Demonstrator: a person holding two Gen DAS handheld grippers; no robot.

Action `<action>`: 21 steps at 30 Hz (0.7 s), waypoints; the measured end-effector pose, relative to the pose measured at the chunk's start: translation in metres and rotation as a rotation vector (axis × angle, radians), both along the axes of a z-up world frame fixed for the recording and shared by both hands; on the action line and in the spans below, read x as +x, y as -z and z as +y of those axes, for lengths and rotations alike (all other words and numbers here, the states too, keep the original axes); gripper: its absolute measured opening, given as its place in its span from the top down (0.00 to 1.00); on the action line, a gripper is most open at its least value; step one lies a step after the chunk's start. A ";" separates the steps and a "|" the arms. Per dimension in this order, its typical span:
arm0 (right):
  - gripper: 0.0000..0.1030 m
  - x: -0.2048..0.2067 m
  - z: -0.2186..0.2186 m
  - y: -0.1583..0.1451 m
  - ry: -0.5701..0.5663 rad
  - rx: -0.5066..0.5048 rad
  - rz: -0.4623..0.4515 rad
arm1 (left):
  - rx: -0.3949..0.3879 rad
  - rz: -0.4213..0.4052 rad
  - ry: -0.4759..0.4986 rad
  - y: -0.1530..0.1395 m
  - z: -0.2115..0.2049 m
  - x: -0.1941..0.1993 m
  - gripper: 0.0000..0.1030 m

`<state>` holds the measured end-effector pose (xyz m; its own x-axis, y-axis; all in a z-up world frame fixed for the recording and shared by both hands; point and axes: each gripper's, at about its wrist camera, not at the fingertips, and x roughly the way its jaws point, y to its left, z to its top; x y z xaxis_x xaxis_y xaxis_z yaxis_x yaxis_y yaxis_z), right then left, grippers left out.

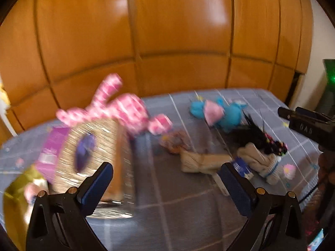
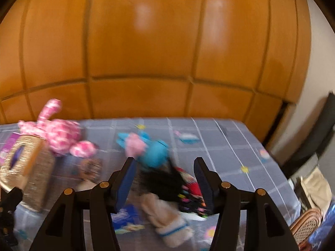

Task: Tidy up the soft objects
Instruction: 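Grasp the beige banded cloth with the left tool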

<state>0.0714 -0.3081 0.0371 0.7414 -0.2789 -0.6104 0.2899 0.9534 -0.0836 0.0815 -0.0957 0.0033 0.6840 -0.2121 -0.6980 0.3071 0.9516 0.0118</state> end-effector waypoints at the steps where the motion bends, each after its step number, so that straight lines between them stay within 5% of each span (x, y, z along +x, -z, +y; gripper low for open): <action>1: 0.44 0.001 -0.013 0.007 0.019 0.020 0.011 | -0.015 0.044 0.016 0.007 -0.006 0.006 0.01; 9: 0.43 -0.003 -0.083 0.044 0.126 0.330 0.032 | 0.013 0.195 0.078 0.054 -0.051 0.036 0.13; 21: 0.43 0.001 -0.080 0.045 0.079 0.354 0.032 | -0.186 0.412 -0.068 0.099 -0.054 0.100 0.15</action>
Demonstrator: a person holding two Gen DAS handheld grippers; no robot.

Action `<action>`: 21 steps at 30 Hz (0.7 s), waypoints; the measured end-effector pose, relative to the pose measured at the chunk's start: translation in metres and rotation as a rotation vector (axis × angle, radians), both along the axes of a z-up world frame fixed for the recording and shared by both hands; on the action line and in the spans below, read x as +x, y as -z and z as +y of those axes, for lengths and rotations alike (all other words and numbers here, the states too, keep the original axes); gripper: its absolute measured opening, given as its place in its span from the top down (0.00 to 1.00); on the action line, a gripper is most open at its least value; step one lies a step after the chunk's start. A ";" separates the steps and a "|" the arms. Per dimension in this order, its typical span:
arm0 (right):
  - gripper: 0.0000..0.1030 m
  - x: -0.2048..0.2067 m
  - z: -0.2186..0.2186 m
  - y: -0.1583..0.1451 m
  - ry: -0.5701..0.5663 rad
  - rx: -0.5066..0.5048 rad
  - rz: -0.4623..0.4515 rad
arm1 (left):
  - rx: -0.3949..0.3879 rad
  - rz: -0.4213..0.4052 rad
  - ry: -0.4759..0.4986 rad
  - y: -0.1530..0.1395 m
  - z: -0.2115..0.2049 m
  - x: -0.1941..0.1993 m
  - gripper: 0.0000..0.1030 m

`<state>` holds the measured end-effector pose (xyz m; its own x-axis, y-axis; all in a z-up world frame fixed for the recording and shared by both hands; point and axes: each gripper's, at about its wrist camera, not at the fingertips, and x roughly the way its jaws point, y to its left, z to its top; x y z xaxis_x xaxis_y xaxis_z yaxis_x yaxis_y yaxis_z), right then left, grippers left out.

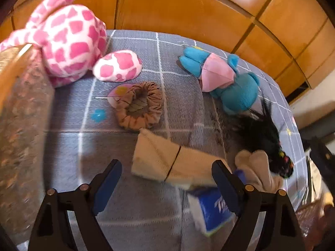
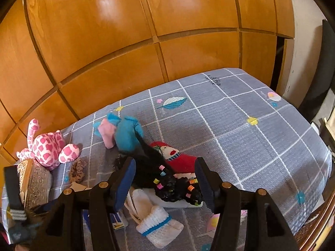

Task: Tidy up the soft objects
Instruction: 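Grasp the beige banded cloth with the left tool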

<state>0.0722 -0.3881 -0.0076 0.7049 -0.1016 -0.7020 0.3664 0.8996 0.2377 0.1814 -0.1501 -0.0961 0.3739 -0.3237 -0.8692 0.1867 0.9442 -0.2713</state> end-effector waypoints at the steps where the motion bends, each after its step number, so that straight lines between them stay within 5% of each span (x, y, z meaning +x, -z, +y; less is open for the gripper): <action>1: 0.43 0.000 -0.001 0.000 0.000 0.008 -0.001 | -0.008 0.009 -0.002 0.003 -0.003 0.003 0.17; 3: 0.42 0.001 -0.002 0.001 -0.002 0.017 0.000 | -0.029 0.002 -0.005 0.003 -0.009 0.007 0.28; 5: 0.42 0.001 -0.001 0.001 -0.005 0.019 -0.002 | -0.031 -0.031 0.035 0.002 -0.018 0.011 0.60; 10: 0.42 0.001 0.000 0.001 -0.005 0.017 -0.004 | -0.058 -0.081 0.088 -0.008 -0.020 0.020 0.83; 17: 0.42 0.000 -0.003 0.001 0.006 0.028 -0.013 | -0.110 0.009 0.022 -0.005 0.011 0.019 0.80; 21: 0.42 0.000 -0.004 0.002 0.007 0.036 -0.011 | -0.167 0.070 -0.027 0.002 0.023 0.004 0.60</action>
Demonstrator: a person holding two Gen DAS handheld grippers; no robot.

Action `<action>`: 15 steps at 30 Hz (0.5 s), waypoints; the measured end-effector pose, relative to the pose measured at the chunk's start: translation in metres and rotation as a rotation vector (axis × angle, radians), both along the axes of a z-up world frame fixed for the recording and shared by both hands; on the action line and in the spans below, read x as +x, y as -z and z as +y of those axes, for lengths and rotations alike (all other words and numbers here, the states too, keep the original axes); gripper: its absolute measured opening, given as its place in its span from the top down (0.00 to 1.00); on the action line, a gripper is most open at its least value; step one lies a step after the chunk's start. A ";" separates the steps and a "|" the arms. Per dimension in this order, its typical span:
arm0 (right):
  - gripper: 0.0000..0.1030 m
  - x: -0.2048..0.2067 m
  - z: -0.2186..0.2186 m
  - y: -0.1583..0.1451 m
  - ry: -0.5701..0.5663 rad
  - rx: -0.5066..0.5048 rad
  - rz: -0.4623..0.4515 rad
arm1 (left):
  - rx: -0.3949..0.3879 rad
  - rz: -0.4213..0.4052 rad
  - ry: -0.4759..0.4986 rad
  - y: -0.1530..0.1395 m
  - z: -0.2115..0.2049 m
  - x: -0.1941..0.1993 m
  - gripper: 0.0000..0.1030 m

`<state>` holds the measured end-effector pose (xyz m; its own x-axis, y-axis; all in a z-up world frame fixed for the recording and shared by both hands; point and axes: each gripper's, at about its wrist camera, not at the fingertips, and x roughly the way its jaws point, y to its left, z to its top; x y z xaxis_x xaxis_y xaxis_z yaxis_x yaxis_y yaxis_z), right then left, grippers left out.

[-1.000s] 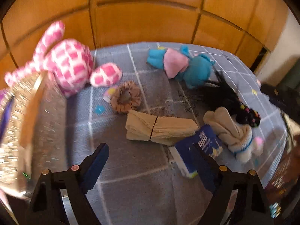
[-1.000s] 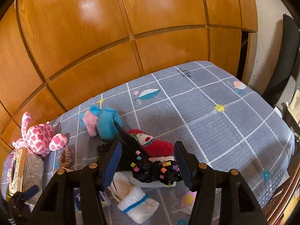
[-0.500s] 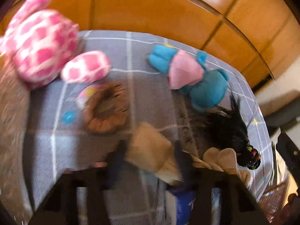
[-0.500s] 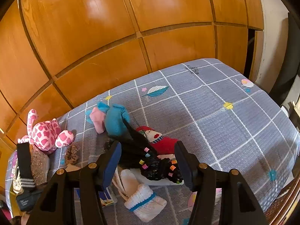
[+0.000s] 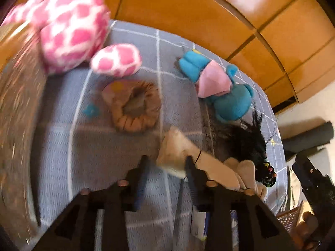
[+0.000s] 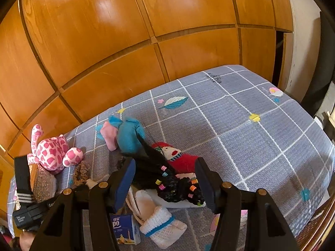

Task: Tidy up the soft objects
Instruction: 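Grasp the beige banded cloth with the left tool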

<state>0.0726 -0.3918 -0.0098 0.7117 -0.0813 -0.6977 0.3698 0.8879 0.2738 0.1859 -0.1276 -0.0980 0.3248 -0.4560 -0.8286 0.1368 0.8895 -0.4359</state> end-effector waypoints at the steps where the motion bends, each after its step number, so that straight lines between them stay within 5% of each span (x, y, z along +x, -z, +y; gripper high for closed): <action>1: 0.42 0.000 0.000 0.000 0.001 0.001 -0.002 | -0.008 0.007 -0.003 0.001 0.000 -0.003 0.59; 7: 0.42 -0.001 0.001 0.000 -0.002 0.003 -0.002 | -0.022 0.012 0.023 0.006 -0.021 -0.010 0.58; 15: 0.42 0.000 0.001 0.000 -0.007 0.014 -0.003 | -0.058 -0.005 -0.055 0.005 -0.037 0.009 0.27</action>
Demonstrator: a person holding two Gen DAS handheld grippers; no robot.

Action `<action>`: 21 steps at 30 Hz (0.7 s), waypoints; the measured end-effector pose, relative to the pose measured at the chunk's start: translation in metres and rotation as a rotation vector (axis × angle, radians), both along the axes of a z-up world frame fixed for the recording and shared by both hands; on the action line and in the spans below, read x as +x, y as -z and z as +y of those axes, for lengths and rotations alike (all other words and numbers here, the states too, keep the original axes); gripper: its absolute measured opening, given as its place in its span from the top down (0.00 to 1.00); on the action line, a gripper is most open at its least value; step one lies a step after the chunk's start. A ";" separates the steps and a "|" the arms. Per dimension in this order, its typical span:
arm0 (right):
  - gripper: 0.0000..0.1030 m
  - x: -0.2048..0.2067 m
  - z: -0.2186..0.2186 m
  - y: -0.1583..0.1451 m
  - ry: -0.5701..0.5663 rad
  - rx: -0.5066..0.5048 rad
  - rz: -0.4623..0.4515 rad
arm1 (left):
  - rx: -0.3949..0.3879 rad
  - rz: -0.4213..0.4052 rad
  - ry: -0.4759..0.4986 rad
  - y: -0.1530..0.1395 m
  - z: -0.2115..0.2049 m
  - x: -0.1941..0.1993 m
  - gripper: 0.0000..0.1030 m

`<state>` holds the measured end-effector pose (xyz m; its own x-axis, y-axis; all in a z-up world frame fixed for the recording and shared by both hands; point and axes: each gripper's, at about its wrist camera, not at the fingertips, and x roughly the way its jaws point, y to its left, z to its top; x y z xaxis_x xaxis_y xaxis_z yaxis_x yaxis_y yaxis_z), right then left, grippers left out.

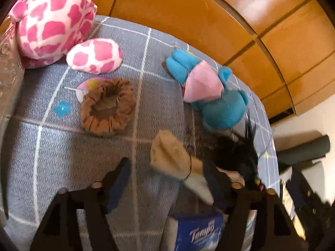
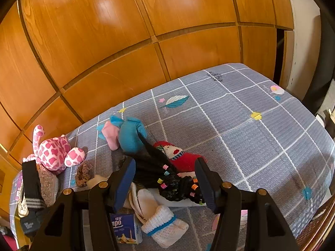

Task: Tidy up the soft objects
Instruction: 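Grasp the beige banded cloth with the left tool, then carry the beige cloth toward the gold tray with the left tool while the right tool grasps the brown scrunchie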

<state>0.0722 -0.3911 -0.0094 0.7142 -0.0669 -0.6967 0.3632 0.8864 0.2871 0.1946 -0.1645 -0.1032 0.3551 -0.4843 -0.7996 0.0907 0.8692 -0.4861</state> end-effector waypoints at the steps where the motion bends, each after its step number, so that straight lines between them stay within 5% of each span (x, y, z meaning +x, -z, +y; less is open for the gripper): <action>1: 0.42 0.000 0.000 0.000 -0.002 0.000 0.000 | 0.005 -0.001 0.004 0.000 -0.003 0.005 0.27; 4: 0.42 0.000 0.001 0.001 -0.004 -0.001 0.003 | 0.043 -0.028 0.026 -0.002 -0.019 0.013 0.30; 7: 0.42 0.000 0.000 0.001 0.000 0.002 0.000 | 0.080 -0.039 0.057 -0.001 -0.033 0.016 0.43; 8: 0.42 0.000 0.000 0.001 -0.001 0.003 0.001 | 0.093 -0.050 0.068 -0.001 -0.036 0.016 0.64; 21: 0.42 0.000 0.000 0.000 0.004 -0.002 -0.007 | 0.255 -0.247 0.263 -0.038 -0.026 -0.013 0.71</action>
